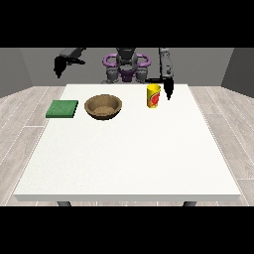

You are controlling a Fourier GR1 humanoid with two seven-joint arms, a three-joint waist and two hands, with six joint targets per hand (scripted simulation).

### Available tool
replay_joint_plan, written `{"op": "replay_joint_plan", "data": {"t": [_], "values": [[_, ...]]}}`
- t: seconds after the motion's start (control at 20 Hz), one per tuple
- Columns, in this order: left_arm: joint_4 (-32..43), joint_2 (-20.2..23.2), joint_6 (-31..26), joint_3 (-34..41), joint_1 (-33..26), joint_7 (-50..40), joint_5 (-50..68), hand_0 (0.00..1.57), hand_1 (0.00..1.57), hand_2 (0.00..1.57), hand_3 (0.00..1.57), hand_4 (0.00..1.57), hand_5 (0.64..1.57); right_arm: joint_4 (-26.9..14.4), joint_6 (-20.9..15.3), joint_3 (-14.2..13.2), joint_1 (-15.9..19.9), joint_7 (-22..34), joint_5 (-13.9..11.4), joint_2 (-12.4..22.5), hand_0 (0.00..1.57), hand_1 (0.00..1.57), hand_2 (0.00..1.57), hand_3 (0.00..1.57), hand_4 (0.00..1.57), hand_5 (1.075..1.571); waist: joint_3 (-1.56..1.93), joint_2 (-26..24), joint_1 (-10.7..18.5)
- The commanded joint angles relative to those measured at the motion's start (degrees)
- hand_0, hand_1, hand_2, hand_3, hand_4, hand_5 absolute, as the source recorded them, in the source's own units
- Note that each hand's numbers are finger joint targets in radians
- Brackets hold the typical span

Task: Pick the cup and pour the ball into the bowl, then pick the bowl and place it on the pad

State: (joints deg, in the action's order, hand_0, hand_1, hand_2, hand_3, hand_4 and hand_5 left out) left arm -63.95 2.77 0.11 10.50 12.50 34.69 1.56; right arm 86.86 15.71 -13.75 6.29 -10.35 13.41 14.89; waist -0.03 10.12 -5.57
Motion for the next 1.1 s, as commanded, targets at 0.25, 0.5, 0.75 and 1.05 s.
{"op": "replay_joint_plan", "data": {"t": [0.25,0.5,0.75,1.05], "values": [[19.31,0.83,2.27,2.31,6.96,10.01,-0.72,0.0,0.0,0.0,0.0,0.0,1.52,-4.86,2.57,-0.58,-1.1,-4.59,-1.07,-0.29,0.0,0.0,0.0,0.0,0.0,1.571,0.01,-0.47,-1.01],[28.37,1.9,3.13,4.28,12.02,15.62,-0.07,0.0,0.0,0.0,0.0,0.0,1.521,-1.14,0.68,2.82,-0.32,-2.0,-2.88,-2.66,0.0,0.0,0.0,0.0,0.0,1.571,-0.01,0.28,-2.25],[31.75,2.19,3.91,4.74,15.52,17.92,0.36,0.0,0.0,0.0,0.0,0.0,1.559,-7.2,3.57,-0.87,2.23,-7.36,-2.5,1.01,0.0,0.0,0.0,0.0,0.0,1.571,0.0,3.21,-2.12],[29.56,-0.22,21.27,1.22,8.83,24.34,-9.24,1.32,1.32,1.57,1.57,1.45,1.245,-5.19,4.55,-2.56,3.65,-5.32,-0.34,3.43,0.0,0.0,0.0,0.0,0.0,1.57,-0.01,5.58,-5.39]]}}
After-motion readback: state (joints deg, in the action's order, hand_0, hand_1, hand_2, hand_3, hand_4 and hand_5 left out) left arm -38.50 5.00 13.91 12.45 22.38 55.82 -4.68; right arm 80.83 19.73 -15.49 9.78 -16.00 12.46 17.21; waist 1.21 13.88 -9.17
